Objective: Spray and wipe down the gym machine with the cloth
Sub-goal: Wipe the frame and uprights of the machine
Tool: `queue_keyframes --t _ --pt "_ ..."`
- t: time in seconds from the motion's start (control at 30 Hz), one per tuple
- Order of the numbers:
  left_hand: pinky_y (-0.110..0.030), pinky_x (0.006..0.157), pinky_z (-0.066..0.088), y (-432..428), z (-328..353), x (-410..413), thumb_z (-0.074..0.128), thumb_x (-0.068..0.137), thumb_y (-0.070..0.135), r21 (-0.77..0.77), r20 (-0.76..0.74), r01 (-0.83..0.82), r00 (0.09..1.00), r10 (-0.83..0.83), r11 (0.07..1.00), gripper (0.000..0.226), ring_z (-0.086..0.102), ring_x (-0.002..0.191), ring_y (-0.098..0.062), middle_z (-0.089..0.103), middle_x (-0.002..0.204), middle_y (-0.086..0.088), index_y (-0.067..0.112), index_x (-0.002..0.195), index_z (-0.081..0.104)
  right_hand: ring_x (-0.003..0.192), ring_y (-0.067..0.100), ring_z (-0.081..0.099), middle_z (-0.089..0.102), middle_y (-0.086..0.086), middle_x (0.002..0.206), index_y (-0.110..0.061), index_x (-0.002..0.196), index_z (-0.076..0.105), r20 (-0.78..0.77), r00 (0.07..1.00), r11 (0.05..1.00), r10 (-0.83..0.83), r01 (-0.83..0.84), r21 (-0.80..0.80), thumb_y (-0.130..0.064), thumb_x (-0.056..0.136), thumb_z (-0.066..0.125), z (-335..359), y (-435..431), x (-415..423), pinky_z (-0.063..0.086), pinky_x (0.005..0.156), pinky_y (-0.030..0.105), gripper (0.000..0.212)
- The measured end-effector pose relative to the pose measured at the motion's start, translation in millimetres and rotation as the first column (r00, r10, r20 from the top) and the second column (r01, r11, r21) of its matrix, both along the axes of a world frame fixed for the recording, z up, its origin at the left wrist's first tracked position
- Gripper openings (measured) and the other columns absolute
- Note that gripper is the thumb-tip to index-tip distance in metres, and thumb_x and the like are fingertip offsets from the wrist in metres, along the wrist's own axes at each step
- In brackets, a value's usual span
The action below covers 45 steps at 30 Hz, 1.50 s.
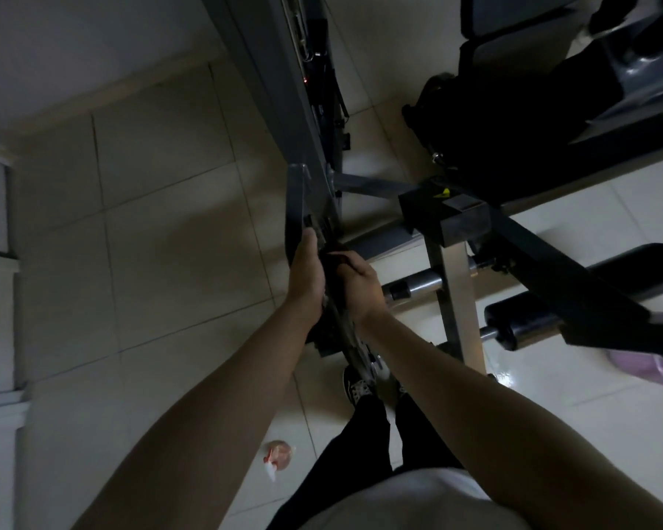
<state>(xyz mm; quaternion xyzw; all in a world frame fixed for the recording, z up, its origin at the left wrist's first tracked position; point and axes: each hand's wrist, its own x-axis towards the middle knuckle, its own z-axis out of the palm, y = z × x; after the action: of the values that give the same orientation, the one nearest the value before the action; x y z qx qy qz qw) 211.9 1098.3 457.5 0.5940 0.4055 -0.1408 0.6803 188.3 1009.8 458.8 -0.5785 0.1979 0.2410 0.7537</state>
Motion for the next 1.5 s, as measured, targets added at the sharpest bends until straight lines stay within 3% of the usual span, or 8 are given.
queue_keyframes --t 0.13,0.23,0.37,0.57,0.87,1.03,1.13,1.5 --pt "-0.052 0.104 0.049 0 -2 -20 0.05 0.081 0.07 0.127 0.033 0.121 0.991 -0.126 0.984 0.056 0.064 0.11 -0.025 0.066 0.12 -0.002 0.034 0.124 0.058 0.074 0.012 0.064 0.066 0.004 0.082 -0.007 0.095 0.067 0.057 0.998 1.0 -0.002 0.003 -0.009 0.003 0.095 0.042 11 -17 -38 0.051 0.061 0.023 0.027" --pt "-0.05 0.108 0.045 -1 1 -33 0.046 0.069 0.082 0.107 0.047 0.138 0.989 -0.143 0.985 0.081 0.058 0.12 -0.023 0.059 0.134 0.003 0.041 0.139 0.05 0.081 0.017 0.066 0.067 0.009 0.094 -0.007 0.107 0.065 0.058 0.998 0.998 0.034 -0.031 -0.054 -0.004 0.097 0.042 11 -21 -50 0.054 0.065 0.027 0.025" --pt "-0.047 0.108 0.046 -5 7 -49 0.043 0.095 0.065 0.103 0.08 0.122 0.988 -0.13 0.987 0.058 0.06 0.119 -0.023 0.063 0.13 -0.005 0.033 0.142 0.051 0.104 0.022 0.067 0.07 0.006 0.112 -0.035 0.121 0.064 0.037 0.996 0.992 0.083 -0.079 -0.099 -0.018 0.099 0.04 12 0 -23 0.056 0.09 0.039 0.036" --pt "-0.035 0.084 0.055 -10 11 -57 0.036 0.106 0.051 0.07 0.063 0.075 0.995 -0.08 0.995 0.046 0.065 0.109 -0.024 0.066 0.123 -0.008 0.03 0.144 0.049 0.1 0.032 0.069 0.072 0.014 0.107 -0.032 0.117 0.067 -0.058 0.994 0.991 0.098 -0.102 -0.082 -0.025 0.101 0.046 6 7 7 0.056 0.093 0.052 0.027" --pt "-0.049 0.11 0.043 -25 14 -64 0.034 0.098 0.07 0.134 0.012 0.012 1.0 -0.014 0.991 0.066 0.057 0.122 -0.029 0.059 0.135 -0.006 0.028 0.148 0.047 0.078 0.016 0.067 0.064 0.012 0.103 -0.015 0.117 0.059 0.103 0.987 0.988 0.122 -0.111 -0.103 -0.006 0.1 0.043 16 -37 -90 0.055 0.06 0.027 0.025" --pt "-0.051 0.104 0.048 -23 -3 -74 0.046 0.066 0.089 0.121 0.012 -0.024 1.0 0.023 0.992 0.089 0.065 0.112 -0.027 0.069 0.122 -0.003 0.033 0.133 0.061 0.113 0.025 0.06 0.053 0.009 0.13 -0.029 0.131 0.055 0.247 0.947 0.976 0.207 -0.183 -0.118 -0.01 0.095 0.042 8 -33 -89 0.059 0.089 0.044 0.043" --pt "-0.049 0.104 0.049 -24 -4 -86 0.053 0.07 0.082 0.087 0.032 -0.039 0.999 0.036 0.995 0.074 0.066 0.112 -0.024 0.072 0.117 -0.002 0.034 0.124 0.067 0.125 0.025 0.053 0.048 0.004 0.142 -0.047 0.13 0.054 0.251 0.945 0.976 0.21 -0.187 -0.113 -0.019 0.089 0.04 4 -25 -76 0.051 0.102 0.05 0.051" --pt "-0.042 0.104 0.051 -23 -12 -97 0.06 0.076 0.077 0.065 0.098 -0.052 0.994 0.045 0.997 0.072 0.069 0.112 -0.018 0.073 0.121 0.003 0.03 0.129 0.066 0.115 0.021 0.05 0.055 0.001 0.122 -0.028 0.124 0.052 0.366 0.867 0.864 0.338 -0.132 -0.487 -0.04 0.088 0.047 -38 -33 -115 0.048 0.097 0.04 0.038"
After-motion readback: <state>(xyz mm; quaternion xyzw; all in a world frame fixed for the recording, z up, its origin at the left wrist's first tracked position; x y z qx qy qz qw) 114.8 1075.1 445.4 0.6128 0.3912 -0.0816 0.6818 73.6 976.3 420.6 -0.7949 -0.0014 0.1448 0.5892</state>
